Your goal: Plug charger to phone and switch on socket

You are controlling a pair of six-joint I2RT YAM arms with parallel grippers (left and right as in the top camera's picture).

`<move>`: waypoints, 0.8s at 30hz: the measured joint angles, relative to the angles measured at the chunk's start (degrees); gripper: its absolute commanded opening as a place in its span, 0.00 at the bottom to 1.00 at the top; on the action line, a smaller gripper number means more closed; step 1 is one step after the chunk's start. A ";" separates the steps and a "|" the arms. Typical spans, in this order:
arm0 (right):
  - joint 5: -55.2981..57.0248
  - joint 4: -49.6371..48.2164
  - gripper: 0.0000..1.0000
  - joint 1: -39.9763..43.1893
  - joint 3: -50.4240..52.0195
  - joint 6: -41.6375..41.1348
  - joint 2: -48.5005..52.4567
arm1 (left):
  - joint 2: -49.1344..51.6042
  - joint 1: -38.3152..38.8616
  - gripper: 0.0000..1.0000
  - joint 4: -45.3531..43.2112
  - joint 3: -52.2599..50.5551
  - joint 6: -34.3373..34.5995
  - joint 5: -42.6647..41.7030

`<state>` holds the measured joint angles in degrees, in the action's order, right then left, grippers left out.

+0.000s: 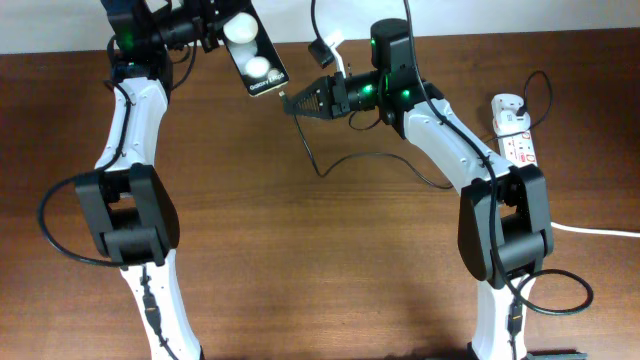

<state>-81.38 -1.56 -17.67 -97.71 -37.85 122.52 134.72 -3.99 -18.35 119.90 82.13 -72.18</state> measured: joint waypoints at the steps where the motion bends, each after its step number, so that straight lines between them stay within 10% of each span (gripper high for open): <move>1: -0.04 -0.63 0.04 -0.02 0.00 -0.13 0.00 | 0.00 0.00 0.00 -0.39 0.00 0.04 0.00; 24: -0.39 -1.53 0.04 0.00 0.00 -0.76 0.02 | 0.00 1.55 0.00 -0.76 0.00 -2.60 2.75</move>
<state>-81.78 -3.09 -17.67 -97.71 -38.61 122.54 134.72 -2.44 -19.11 119.90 79.53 -69.43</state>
